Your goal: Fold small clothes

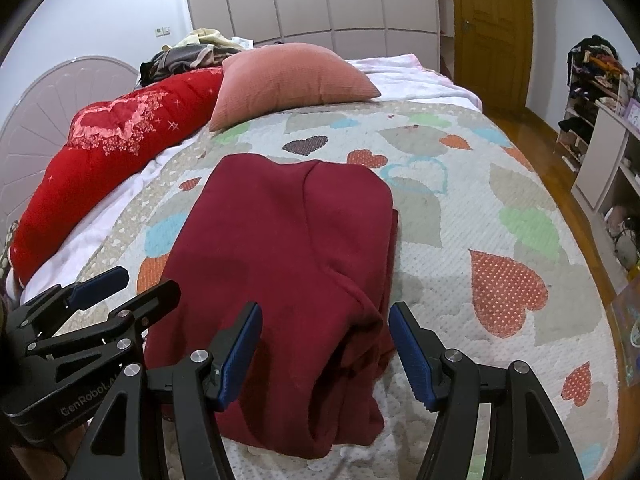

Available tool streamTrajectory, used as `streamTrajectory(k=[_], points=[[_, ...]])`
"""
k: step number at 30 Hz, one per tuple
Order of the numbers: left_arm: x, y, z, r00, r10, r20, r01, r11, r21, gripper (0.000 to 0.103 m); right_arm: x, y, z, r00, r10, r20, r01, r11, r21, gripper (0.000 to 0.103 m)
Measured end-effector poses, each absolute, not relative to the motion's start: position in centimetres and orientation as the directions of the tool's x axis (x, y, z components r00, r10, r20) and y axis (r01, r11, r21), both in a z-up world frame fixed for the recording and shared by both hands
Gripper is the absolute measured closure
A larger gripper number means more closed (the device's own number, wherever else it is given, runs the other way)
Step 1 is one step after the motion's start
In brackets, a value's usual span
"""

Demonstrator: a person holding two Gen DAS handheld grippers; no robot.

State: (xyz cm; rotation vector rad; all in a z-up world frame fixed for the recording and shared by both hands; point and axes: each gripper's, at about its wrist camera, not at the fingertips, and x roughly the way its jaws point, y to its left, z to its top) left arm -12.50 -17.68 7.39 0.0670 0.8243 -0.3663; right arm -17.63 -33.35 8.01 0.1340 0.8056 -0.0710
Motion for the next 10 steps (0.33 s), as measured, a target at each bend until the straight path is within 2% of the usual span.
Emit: streamTrajectory(k=[10], points=[[-12.01,-16.90,7.33,0.636,-0.308,-0.708,0.337,0.936,-0.104,0.038,-17.32,-33.25,7.48,0.684,-0.006,-0.730,0.111,0.989,0.096,0.039]])
